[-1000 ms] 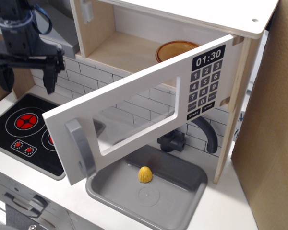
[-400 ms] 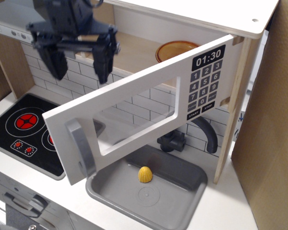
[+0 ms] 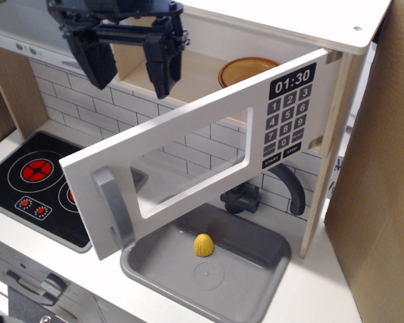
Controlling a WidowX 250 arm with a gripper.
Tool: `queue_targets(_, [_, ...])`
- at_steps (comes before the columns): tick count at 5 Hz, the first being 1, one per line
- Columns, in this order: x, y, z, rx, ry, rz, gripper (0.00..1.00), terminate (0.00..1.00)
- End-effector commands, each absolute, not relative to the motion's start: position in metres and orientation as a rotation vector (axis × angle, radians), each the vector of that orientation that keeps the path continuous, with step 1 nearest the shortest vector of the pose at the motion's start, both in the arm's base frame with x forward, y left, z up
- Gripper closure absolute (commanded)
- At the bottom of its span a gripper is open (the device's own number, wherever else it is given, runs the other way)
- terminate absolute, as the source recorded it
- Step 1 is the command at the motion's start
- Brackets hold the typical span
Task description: Close microwave
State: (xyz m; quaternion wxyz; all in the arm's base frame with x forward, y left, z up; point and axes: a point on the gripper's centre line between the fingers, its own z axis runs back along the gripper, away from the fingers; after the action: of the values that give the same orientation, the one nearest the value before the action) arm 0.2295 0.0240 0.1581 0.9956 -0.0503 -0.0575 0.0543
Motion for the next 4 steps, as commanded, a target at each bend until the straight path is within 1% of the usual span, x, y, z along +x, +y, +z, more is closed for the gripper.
queue_targets(1, [0.224, 0.018, 0.152, 0.032, -0.109, -0.08, 0.0, 0.0])
queue_targets(2, [0.224, 0.018, 0.146, 0.045, -0.1, -0.089, 0.0, 0.0])
queue_targets(3, [0.228, 0.023, 0.141, 0.033, -0.104, -0.086, 0.0, 0.0])
queue_targets(4, [0.236, 0.03, 0.141, 0.046, -0.113, -0.064, 0.0, 0.0])
